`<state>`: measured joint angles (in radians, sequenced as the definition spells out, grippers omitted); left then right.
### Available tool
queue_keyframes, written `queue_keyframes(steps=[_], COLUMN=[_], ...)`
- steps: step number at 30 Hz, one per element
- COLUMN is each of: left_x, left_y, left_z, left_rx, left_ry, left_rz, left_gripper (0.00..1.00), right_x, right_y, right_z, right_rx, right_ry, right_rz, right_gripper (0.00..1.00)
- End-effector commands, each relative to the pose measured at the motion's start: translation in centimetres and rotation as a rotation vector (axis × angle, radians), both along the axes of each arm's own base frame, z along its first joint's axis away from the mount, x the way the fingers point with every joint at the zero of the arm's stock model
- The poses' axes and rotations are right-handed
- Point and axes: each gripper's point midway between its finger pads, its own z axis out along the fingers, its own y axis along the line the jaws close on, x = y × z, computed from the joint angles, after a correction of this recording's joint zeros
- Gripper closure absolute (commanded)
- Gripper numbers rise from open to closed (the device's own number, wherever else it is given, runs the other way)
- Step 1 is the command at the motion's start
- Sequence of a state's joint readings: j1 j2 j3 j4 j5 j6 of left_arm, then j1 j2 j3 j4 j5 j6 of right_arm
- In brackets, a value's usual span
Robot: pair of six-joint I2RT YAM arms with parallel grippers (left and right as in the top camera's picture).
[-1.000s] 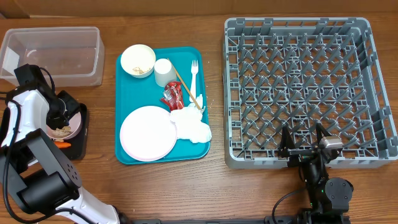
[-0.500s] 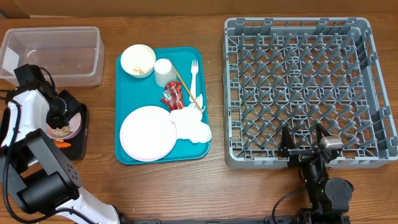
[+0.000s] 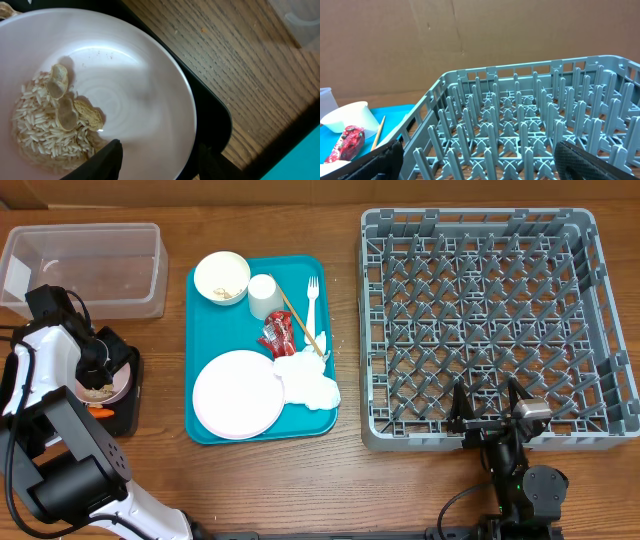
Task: Sort waste into correct bins and load items into the dishwasher rack
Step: 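Tilt the pink bowl with the left gripper to pour food out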
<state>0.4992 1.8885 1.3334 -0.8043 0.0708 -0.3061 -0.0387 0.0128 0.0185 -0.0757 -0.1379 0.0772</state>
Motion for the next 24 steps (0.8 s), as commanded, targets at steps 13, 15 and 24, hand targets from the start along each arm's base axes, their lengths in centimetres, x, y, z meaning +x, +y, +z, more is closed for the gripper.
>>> queue_keyframes(steps=[13,15,24], left_x=[-0.4,-0.4,-0.3], left_y=[0.0,0.0,0.1], left_z=[-1.3,-1.3,-0.8], left_rx=[0.019,0.020,0.020], left_ry=[0.010,0.010,0.007], left_rz=[-0.021,-0.020,-0.012], left_gripper=[0.53,0.54,0.75], right_x=[0.0,0.0,0.0], right_y=[-0.3,-0.3,-0.3], right_z=[-0.2,-0.2,-0.2], right_rx=[-0.006,-0.006,-0.006], right_ry=[-0.003,-0.003,-0.003], right_rz=[-0.014,-0.013,-0.014], right_gripper=[0.00,0.00,0.00])
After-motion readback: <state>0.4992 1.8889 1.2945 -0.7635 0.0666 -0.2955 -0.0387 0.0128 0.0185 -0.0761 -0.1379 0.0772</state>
